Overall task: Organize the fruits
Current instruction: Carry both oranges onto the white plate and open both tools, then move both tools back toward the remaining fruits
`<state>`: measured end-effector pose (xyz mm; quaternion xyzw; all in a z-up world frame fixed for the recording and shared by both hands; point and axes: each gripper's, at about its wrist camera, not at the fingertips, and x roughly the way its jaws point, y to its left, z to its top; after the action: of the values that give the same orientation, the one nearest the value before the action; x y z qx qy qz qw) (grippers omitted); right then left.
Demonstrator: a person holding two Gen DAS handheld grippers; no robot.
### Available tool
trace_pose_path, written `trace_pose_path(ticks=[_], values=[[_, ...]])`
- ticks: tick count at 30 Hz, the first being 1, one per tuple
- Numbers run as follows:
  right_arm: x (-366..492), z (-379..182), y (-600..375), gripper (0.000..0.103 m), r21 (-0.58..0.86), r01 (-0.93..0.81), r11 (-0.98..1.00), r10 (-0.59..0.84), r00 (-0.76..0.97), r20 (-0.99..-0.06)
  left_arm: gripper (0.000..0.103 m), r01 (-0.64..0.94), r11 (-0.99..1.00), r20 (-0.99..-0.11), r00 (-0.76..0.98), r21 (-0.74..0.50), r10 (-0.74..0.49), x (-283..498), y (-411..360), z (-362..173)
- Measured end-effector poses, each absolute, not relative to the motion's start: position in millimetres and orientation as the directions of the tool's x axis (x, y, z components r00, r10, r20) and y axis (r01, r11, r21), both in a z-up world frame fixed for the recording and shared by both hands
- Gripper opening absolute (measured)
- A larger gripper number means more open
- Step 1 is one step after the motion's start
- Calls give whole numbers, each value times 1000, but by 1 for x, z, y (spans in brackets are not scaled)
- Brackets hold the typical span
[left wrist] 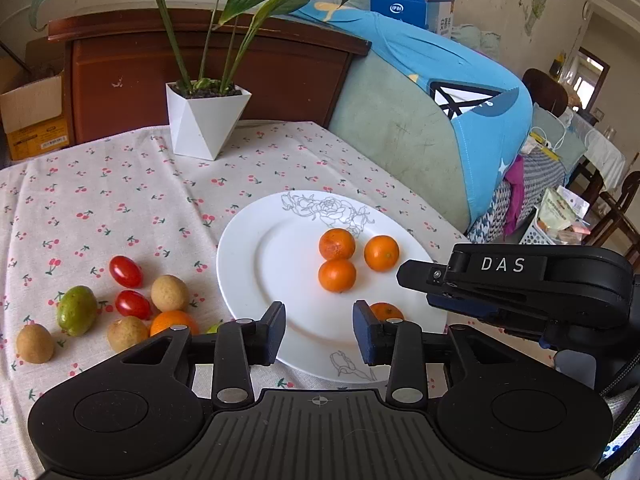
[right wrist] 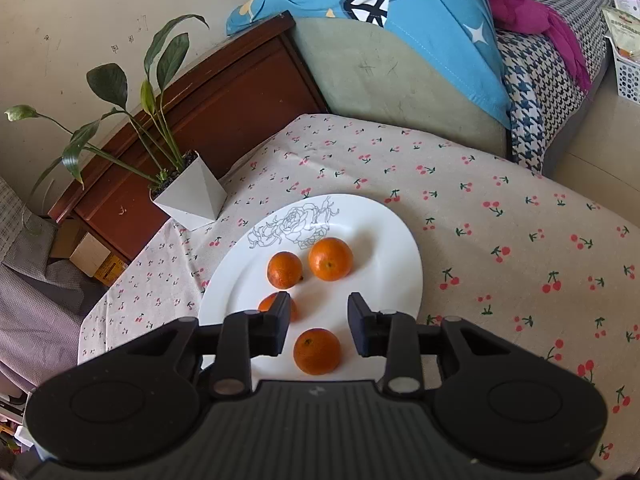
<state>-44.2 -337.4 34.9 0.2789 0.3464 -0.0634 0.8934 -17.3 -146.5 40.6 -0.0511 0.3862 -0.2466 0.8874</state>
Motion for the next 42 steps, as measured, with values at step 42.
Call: trace_pose_path(ticks=[42], values=[[-57,34,-238,45,442,46,896,287,698,-655,48,142,975,-711,667,-171,-222,-15,5,54]])
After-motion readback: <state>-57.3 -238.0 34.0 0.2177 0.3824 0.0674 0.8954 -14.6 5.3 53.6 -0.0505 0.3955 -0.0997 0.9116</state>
